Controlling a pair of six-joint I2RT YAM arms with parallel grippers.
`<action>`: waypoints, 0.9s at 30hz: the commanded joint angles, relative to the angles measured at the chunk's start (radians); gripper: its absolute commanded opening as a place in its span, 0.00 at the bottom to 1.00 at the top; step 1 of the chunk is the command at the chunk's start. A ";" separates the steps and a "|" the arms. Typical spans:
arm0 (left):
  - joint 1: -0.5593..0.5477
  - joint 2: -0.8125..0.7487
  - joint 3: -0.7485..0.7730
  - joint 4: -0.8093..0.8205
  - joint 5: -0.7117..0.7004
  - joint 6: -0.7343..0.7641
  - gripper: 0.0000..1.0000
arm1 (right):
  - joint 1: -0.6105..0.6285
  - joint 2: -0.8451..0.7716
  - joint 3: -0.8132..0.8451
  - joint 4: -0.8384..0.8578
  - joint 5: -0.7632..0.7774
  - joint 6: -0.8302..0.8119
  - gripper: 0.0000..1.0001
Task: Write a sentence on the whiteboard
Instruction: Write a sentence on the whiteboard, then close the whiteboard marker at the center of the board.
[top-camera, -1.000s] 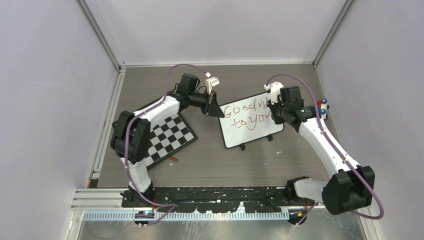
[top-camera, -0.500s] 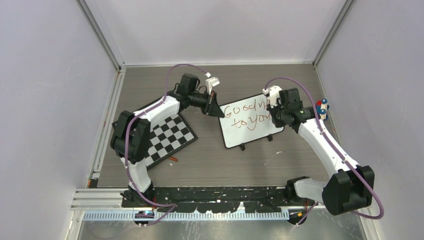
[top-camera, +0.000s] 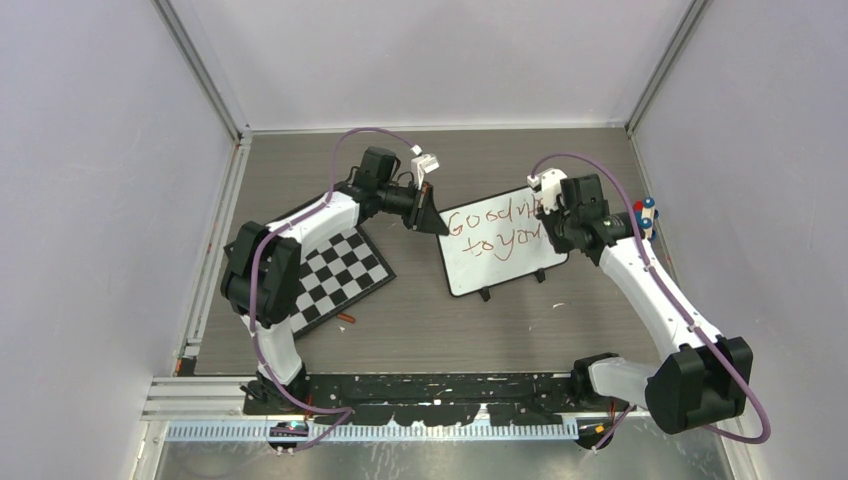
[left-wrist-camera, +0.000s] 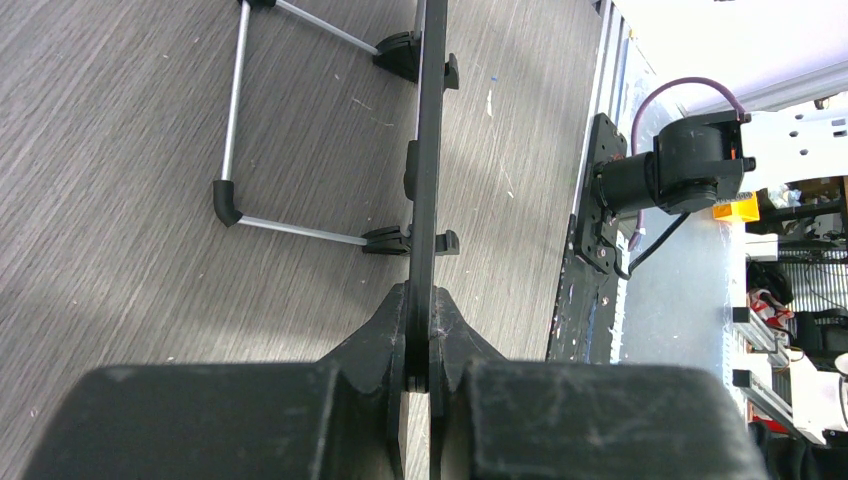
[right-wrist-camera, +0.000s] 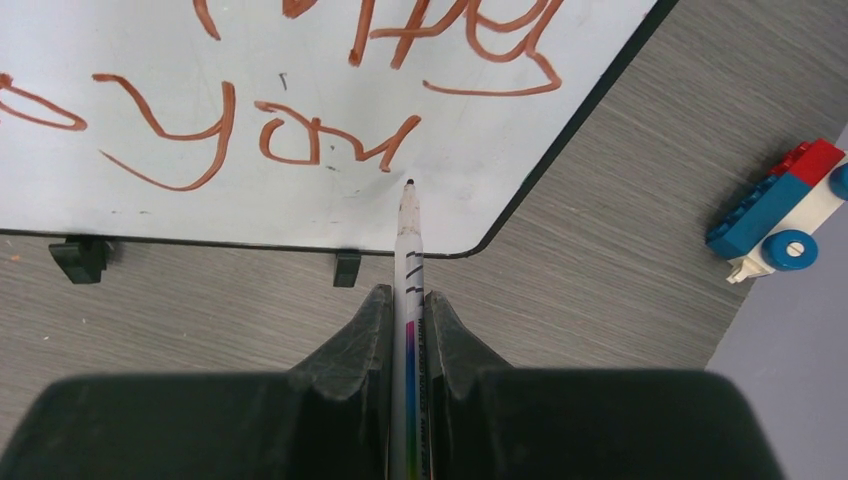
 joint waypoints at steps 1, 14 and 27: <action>0.002 0.008 0.014 -0.012 -0.026 0.013 0.00 | 0.000 0.008 0.013 0.099 0.044 -0.001 0.00; 0.002 0.022 0.022 -0.019 -0.029 0.017 0.00 | 0.000 0.028 0.026 0.092 0.036 -0.008 0.00; 0.024 -0.087 0.113 -0.177 -0.031 0.064 0.67 | 0.001 -0.100 0.229 -0.212 -0.378 0.026 0.00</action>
